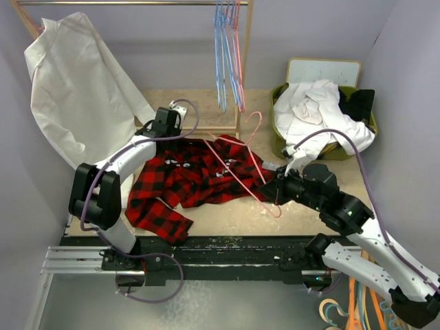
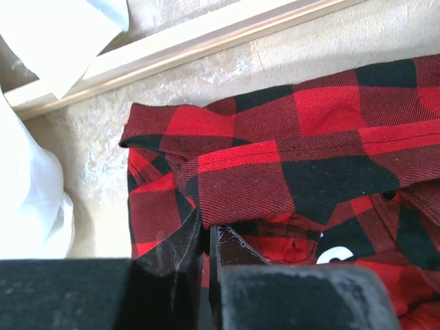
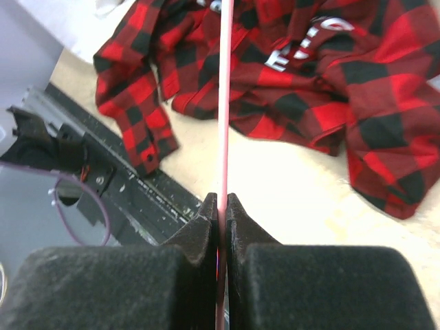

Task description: Place the shirt on the hanger

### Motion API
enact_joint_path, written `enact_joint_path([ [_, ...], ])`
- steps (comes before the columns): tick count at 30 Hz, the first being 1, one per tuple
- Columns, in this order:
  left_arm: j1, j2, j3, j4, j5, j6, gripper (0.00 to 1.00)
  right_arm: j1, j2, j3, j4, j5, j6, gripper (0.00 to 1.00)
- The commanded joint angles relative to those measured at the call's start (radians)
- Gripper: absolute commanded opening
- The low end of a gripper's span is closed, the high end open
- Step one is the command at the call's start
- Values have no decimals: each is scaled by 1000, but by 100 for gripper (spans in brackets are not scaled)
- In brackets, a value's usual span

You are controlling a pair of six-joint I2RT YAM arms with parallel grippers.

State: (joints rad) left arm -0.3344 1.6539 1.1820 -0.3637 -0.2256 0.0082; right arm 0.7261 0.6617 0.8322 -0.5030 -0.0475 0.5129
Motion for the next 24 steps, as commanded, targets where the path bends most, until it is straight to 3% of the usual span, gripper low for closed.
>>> enact_joint_path([
  [1, 6, -11, 70, 31, 12, 20, 0, 0, 0, -57, 205, -177, 19, 0],
  [11, 15, -160, 91, -28, 97, 10, 0, 0, 151, -172, 527, -242, -3, 0],
  [16, 14, -207, 114, -79, 125, 5, 0, 1, 330, -145, 673, -246, -45, 0],
  [24, 15, -242, 148, -166, 210, 6, 0, 0, 468, -51, 789, -211, -119, 0],
])
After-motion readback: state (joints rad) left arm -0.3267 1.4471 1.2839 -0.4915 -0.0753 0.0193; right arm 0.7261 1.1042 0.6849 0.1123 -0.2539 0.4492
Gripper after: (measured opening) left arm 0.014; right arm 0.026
